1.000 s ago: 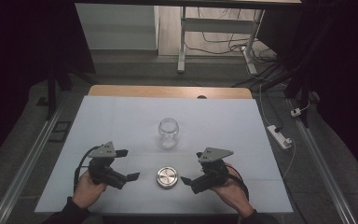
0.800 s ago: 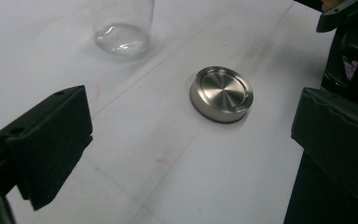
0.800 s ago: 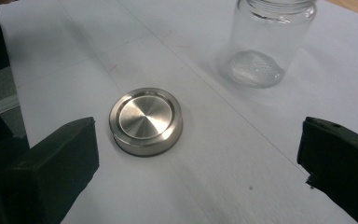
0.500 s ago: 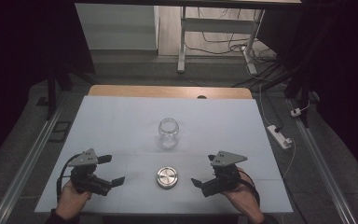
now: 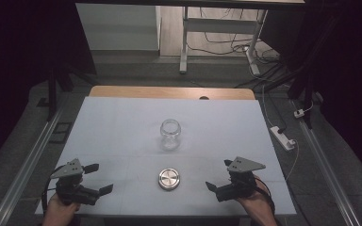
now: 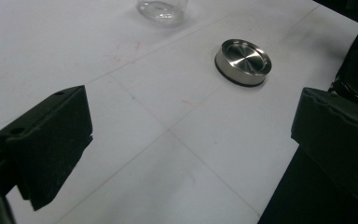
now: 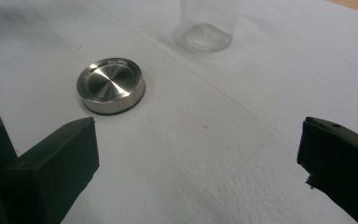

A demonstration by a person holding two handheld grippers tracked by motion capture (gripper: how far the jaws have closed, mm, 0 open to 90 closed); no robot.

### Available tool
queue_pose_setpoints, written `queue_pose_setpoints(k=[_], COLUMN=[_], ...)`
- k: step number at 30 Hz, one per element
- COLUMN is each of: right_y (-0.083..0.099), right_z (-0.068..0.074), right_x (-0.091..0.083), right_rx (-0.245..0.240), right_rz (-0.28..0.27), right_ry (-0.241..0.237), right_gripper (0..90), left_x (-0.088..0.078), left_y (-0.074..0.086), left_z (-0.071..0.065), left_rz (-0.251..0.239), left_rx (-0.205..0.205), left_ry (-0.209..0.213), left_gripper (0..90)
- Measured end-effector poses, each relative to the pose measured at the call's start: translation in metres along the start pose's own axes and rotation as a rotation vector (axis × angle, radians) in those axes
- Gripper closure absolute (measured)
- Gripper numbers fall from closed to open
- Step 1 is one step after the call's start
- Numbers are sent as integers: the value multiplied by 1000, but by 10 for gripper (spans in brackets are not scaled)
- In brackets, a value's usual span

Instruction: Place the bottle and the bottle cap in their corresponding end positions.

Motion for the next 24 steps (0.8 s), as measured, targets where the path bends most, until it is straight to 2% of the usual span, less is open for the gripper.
queue_pose_setpoints(k=[10, 24], right_y=[16, 48], right_z=[-17, -32], right_x=[-23, -44], right_rx=[40, 69], right_rz=[-1, 59], right_ry=[76, 165], right_gripper=[0, 0], left_x=[-15, -26], left_y=[16, 36], left_z=[6, 11], left_rz=[5, 53], left_rx=[-31, -44], left_ry=[-39, -95], left_gripper=[0, 0])
Point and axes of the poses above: each handheld gripper's, and its own axes: x roughly forward along the jaws, y roughly out of its underside, z roughly to its left, the point moved 10 cm from there along x, roughly forward along the jaws, and after that the axes turned 11 degrees about -z, right-handed, at the moved point
